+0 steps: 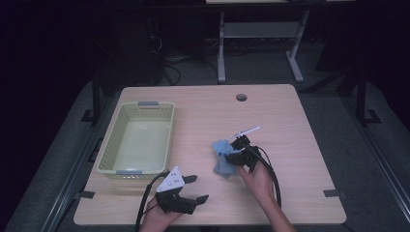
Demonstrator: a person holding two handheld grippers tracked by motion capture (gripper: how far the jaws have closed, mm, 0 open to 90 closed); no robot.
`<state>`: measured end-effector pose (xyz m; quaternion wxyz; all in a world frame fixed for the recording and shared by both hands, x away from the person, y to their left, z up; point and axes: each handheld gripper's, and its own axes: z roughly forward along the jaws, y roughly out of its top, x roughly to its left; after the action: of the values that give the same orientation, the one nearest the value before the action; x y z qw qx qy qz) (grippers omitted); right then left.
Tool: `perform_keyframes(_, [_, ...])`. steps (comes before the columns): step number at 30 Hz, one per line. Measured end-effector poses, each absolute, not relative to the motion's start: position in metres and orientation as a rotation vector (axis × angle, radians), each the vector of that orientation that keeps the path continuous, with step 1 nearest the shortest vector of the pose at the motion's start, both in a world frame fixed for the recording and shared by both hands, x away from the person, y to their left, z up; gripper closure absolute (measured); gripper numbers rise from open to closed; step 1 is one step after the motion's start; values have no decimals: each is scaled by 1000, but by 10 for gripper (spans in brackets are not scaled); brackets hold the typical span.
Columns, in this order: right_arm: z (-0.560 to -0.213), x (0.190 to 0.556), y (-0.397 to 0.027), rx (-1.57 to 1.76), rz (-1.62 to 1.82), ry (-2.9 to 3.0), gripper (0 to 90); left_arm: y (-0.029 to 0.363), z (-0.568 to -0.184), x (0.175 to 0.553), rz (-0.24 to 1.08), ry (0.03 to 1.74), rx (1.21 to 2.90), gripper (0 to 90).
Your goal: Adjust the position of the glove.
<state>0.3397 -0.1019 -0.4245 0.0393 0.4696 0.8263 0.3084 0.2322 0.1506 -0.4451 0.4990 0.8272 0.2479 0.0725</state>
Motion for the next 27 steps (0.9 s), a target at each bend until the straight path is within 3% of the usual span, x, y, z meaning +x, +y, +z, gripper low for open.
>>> perform_keyframes(5, [-434, 341, -100, 1451, 919, 2538, 807, 150, -445, 232, 178, 606, 2000, 244])
perform_keyframes(9, [-439, 341, -102, 1477, 940, 2551, 621, 148, -445, 237, 168, 641, 1980, 290])
perform_keyframes(12, [-433, 339, -108, 1448, 994, 2534, 574, 145, -442, 243, 162, 681, 1959, 327])
perform_keyframes(15, [-428, 334, -120, 1451, 1027, 2513, 579, 140, -436, 250, 151, 716, 1912, 373])
perform_keyframes(18, [-427, 329, -132, 1455, 1060, 2508, 649, 128, -433, 262, 175, 759, 1929, 441])
perform_keyframes(22, [-430, 324, -144, 1434, 1067, 2536, 773, 116, -434, 281, 204, 843, 1982, 605])
perform_keyframes(25, [-435, 321, -151, 1436, 1050, 2565, 812, 113, -440, 298, 189, 923, 2030, 733])
perform_keyframes(27, [-438, 320, -152, 1426, 1028, 2591, 817, 111, -446, 308, 185, 979, 2038, 771])
